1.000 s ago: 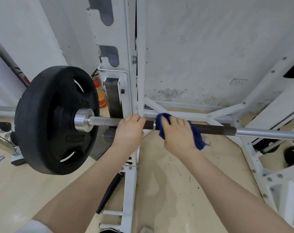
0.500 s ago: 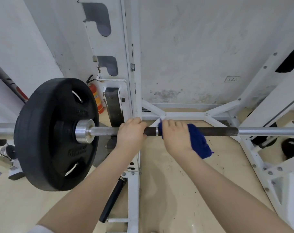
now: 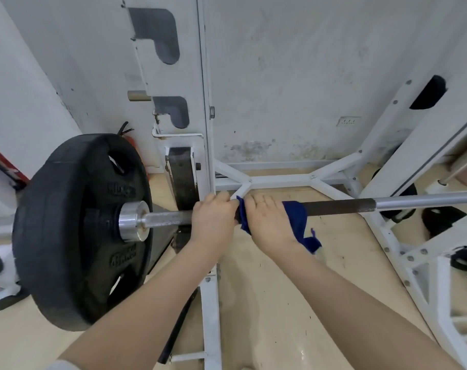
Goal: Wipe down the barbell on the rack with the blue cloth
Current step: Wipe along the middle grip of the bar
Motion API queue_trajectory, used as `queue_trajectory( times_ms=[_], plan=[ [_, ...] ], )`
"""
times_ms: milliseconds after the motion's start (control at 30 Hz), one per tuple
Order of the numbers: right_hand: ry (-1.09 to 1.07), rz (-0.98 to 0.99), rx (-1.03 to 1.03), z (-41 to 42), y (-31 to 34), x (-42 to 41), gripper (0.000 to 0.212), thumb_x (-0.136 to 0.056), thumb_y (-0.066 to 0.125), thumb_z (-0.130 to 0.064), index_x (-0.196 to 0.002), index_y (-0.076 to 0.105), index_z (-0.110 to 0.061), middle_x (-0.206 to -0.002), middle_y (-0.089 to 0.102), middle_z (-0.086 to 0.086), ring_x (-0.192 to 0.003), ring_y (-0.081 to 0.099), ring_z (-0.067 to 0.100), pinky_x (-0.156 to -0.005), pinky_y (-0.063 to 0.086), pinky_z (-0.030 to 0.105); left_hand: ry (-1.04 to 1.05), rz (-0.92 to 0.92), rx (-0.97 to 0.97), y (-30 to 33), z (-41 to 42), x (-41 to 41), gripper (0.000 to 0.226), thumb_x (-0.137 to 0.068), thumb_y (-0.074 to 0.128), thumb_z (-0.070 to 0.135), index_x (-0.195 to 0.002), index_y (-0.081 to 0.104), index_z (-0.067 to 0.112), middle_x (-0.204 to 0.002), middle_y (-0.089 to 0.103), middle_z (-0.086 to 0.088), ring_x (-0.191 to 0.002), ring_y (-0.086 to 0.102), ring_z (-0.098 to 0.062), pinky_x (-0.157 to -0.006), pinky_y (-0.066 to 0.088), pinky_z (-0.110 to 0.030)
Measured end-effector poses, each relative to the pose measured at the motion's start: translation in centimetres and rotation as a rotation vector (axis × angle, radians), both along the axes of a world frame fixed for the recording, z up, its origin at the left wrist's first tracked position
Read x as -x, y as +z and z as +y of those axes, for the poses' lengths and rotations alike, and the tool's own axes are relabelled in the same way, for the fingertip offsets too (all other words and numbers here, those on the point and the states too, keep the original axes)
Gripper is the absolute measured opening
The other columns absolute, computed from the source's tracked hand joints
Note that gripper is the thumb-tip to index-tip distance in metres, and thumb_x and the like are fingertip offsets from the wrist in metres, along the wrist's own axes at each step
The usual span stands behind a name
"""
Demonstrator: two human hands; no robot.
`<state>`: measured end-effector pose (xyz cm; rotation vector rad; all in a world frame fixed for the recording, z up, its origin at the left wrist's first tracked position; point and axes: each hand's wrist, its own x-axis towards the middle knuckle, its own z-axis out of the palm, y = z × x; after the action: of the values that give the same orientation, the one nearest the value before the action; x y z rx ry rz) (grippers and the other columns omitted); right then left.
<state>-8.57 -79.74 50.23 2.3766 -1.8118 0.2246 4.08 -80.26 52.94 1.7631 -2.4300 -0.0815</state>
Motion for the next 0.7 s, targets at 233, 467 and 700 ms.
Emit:
queue_trajectory(
  times_ms=[233,467,700],
  plan=[
    [-0.365,0.216,0.005,0.5,0.1,10.2,0.02,-0.078,0.061,-0.012,-0.097,0.053,-0.015,-0.092,0.063,0.0,-0.1,0.056,0.026,-0.115,0.019,0.044,-0.006,0.023,0.021,-0.2,0.0,-0.1,0.03,-0.09,0.054,0.026,-0.12,0.054,0.021,-0.109,0.054,-0.002,-0.102,0.048,-0.023,-0.074,0.039,-0.034],
    [0.017,0.137,0.051,-0.5,-0.5,4.2,0.041,-0.053,0.081,-0.016,-0.088,0.061,-0.013,-0.079,0.061,0.005,-0.066,0.058,0.024,-0.062,0.044,0.031,0.109,0.04,0.056,0.0,0.8,1.1,0.021,-0.086,0.056,0.015,-0.107,0.061,0.015,-0.1,0.055,-0.005,-0.095,0.05,-0.025,-0.07,0.035,-0.034],
    [-0.134,0.082,0.02,-0.6,0.2,15.1,0.027,-0.067,0.064,-0.025,-0.092,0.054,-0.019,-0.083,0.062,-0.002,-0.082,0.059,0.025,-0.085,0.038,0.035,0.171,-0.002,-0.097,0.0,1.4,5.0,0.073,-0.084,0.06,0.037,-0.143,0.018,0.023,-0.14,0.041,0.002,-0.133,0.029,-0.025,-0.109,0.024,-0.039]
  ],
)
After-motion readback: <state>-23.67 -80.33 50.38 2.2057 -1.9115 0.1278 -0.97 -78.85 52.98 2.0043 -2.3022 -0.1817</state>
